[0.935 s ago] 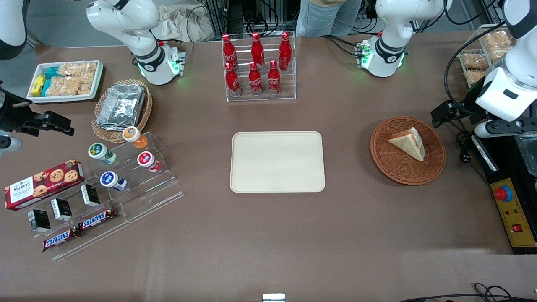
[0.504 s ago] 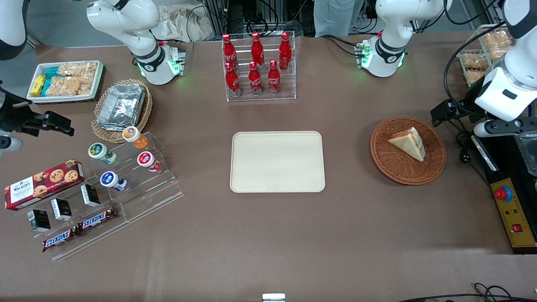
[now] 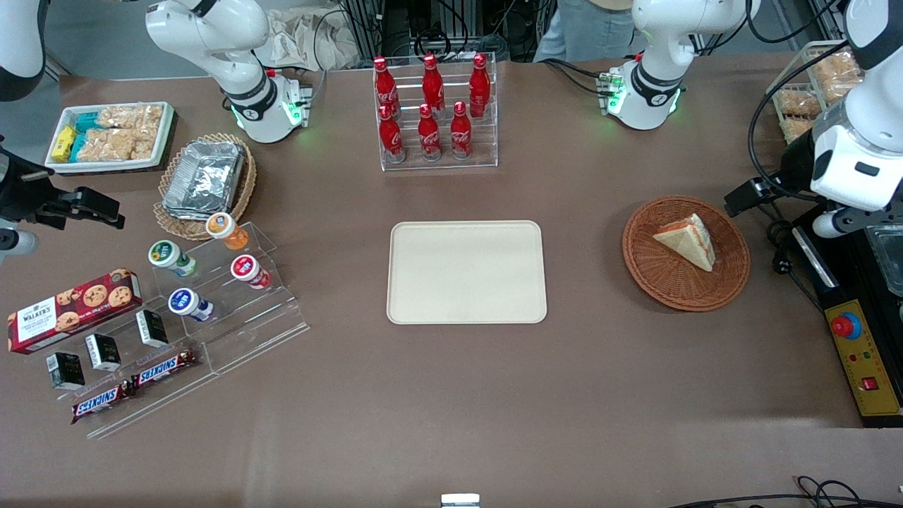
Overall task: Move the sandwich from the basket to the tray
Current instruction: 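Move the left gripper over the wrapped sandwich in the wicker basket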
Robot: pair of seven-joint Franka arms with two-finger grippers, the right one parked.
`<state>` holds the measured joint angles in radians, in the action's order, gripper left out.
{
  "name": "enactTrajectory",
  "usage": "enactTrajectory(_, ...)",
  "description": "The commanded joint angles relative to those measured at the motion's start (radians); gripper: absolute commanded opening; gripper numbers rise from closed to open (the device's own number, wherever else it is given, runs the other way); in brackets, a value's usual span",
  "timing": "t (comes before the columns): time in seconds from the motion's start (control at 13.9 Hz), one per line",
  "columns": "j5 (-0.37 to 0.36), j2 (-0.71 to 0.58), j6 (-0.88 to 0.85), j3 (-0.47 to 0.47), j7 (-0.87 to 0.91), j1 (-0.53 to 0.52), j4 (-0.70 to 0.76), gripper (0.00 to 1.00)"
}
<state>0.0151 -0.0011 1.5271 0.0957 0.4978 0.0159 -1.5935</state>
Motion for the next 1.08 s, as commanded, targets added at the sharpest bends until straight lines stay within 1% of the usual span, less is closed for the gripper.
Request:
enactTrajectory(0.0,-0.026,-0.022,-0.042,-0.005,0.144,-0.008,-0.011,1.0)
enactTrajectory(0.07,-0.087,-0.049,-0.03,-0.001,0.184,-0.007,-0.054,1.0)
enactTrajectory(0.22,-0.092,-0.095,-0.024,-0.004,0.224,-0.008,-0.107,1.0)
enactTrajectory(0.36,-0.092,-0.135,-0.022,-0.004,0.33,-0.008,-0.164,1.0)
enactTrajectory(0.5,-0.077,-0.19,0.002,-0.005,0.366,-0.022,-0.245,1.0)
enactTrajectory(0.72,-0.023,-0.321,0.102,-0.007,0.392,-0.077,-0.432,1.0)
enactTrajectory(0.86,-0.014,-0.394,0.189,-0.008,0.422,-0.079,-0.546,1.0)
enactTrajectory(1.01,-0.003,-0.412,0.222,-0.008,0.45,-0.079,-0.586,1.0)
